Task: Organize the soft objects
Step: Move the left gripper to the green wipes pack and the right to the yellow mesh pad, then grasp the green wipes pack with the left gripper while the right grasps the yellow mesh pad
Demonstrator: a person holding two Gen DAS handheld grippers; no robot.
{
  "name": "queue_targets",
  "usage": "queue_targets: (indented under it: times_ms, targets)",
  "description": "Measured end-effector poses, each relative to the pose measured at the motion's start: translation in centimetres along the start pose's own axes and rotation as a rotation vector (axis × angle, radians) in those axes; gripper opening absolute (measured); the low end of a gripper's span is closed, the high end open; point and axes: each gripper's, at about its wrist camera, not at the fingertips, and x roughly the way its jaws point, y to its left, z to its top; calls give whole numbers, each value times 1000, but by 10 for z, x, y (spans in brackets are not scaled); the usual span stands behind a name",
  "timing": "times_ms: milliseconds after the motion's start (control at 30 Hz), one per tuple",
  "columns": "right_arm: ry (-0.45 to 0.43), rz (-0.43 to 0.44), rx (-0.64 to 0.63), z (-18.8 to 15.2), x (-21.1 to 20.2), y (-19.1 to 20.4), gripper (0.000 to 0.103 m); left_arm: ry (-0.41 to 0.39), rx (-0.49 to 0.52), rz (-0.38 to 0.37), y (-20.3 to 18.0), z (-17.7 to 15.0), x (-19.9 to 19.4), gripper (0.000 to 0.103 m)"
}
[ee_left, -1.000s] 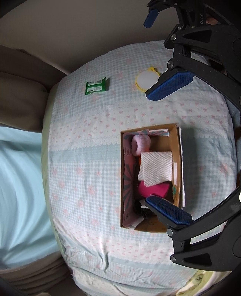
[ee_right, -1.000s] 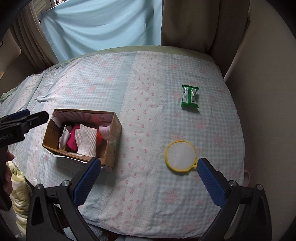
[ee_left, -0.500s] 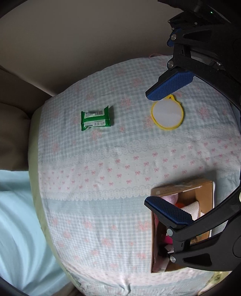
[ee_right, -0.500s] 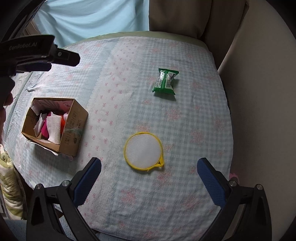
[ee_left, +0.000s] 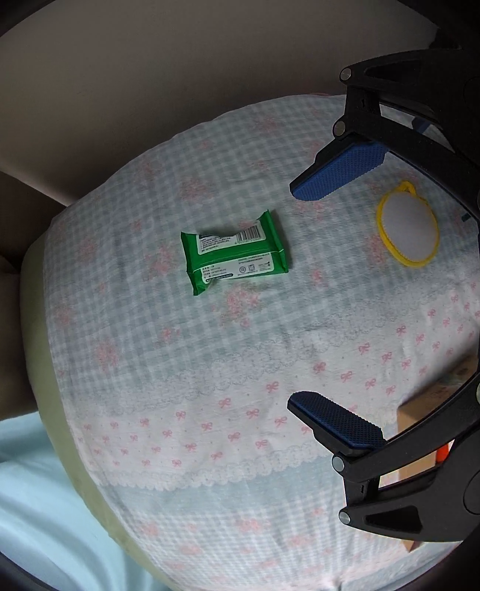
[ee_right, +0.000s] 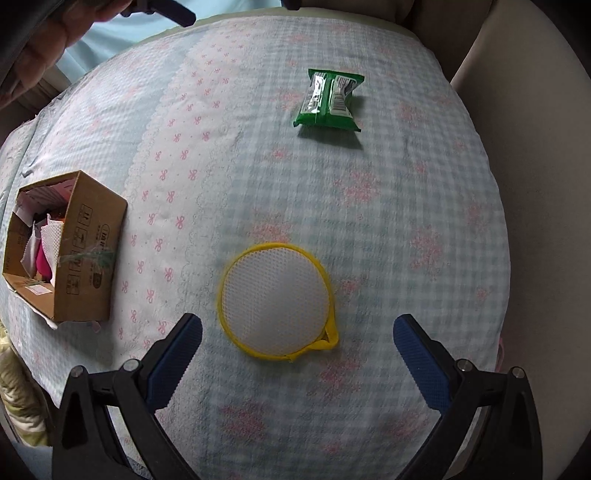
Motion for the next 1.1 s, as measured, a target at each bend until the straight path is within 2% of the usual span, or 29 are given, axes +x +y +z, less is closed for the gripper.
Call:
queue_targets:
  times_ms: [300, 567, 667, 733, 800, 900, 1033, 1100]
  targets:
    - [46, -21, 6, -6, 67, 14, 103, 98, 57, -22, -22, 30, 96, 102]
    - [60, 0, -15, -7, 91, 19, 103, 123, 61, -30, -33, 41, 136, 99]
    - [73, -5, -23, -7, 99, 22, 103, 133, 62, -18, -35, 46, 148, 86]
    - [76, -11, -26, -8, 103, 23, 103, 144, 58, -14, -36, 48, 155, 73]
    - [78, -19, -30, -9, 106, 24, 103, 152, 56, -24, -35, 48, 161, 65]
    - [75, -30, -45, -12, 109, 26, 95, 124, 70, -33, -37, 46, 159, 42]
    - [65, -41, -61, -15, 109, 30, 83, 105, 96, -29, -43, 45, 154, 37]
    - [64, -41, -71, -15, 109, 33, 71, 96, 100, -34, -43, 42, 152, 35]
